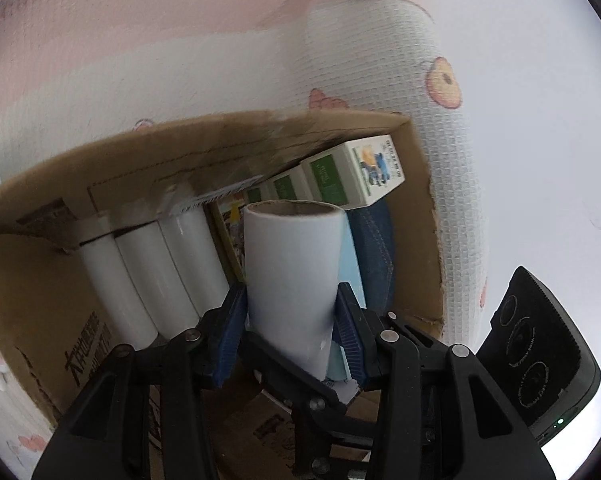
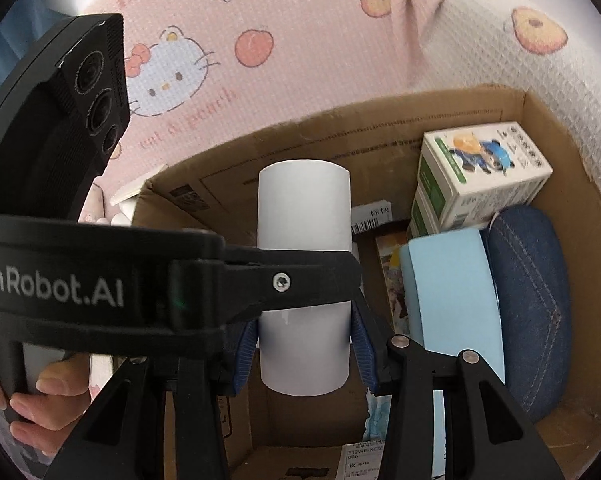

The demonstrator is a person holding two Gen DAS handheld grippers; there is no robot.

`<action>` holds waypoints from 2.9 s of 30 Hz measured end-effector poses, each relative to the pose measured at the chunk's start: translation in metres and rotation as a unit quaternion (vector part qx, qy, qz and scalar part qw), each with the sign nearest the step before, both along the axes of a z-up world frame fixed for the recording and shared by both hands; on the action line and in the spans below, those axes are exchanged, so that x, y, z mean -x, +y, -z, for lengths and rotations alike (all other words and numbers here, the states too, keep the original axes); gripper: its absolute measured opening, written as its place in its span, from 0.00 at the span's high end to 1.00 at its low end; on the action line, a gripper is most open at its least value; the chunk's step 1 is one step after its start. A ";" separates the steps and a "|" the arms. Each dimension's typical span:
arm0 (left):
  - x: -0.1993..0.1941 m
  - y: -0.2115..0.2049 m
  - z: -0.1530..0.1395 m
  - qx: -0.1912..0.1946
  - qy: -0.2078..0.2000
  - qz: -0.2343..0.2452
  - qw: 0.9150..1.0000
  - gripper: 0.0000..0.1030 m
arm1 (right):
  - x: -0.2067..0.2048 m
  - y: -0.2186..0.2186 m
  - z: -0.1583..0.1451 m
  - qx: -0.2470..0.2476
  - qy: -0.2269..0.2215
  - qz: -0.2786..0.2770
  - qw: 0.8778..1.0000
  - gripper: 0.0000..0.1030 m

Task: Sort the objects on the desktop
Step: 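Lower the tube into the box beside the other tubes, open right gripper, then withdraw the open right gripper up and back from the box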

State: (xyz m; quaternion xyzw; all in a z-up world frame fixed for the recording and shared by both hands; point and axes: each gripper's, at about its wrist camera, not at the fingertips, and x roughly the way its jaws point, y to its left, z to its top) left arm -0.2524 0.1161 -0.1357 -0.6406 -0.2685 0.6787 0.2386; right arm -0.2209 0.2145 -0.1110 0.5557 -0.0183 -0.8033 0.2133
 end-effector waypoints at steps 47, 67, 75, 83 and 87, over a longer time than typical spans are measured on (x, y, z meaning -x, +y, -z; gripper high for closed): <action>-0.032 -0.004 -0.025 0.142 0.203 0.025 0.969 0.81 | -0.025 0.042 -0.017 -0.052 -0.027 0.033 0.998 0.82; -0.131 -0.038 -0.086 0.159 0.413 0.010 0.896 0.42 | -0.064 -0.007 -0.052 -0.123 0.074 0.058 0.988 0.81; -0.164 -0.040 -0.087 0.187 0.402 0.017 0.896 0.40 | -0.099 -0.007 -0.060 -0.152 0.096 0.086 0.980 0.81; -0.178 -0.054 -0.088 0.227 0.388 0.010 0.893 0.40 | -0.133 0.001 -0.066 -0.171 0.118 0.099 0.973 0.81; -0.186 -0.069 -0.087 0.224 0.364 -0.001 0.904 0.40 | -0.154 0.000 -0.064 -0.148 0.118 0.084 0.978 0.81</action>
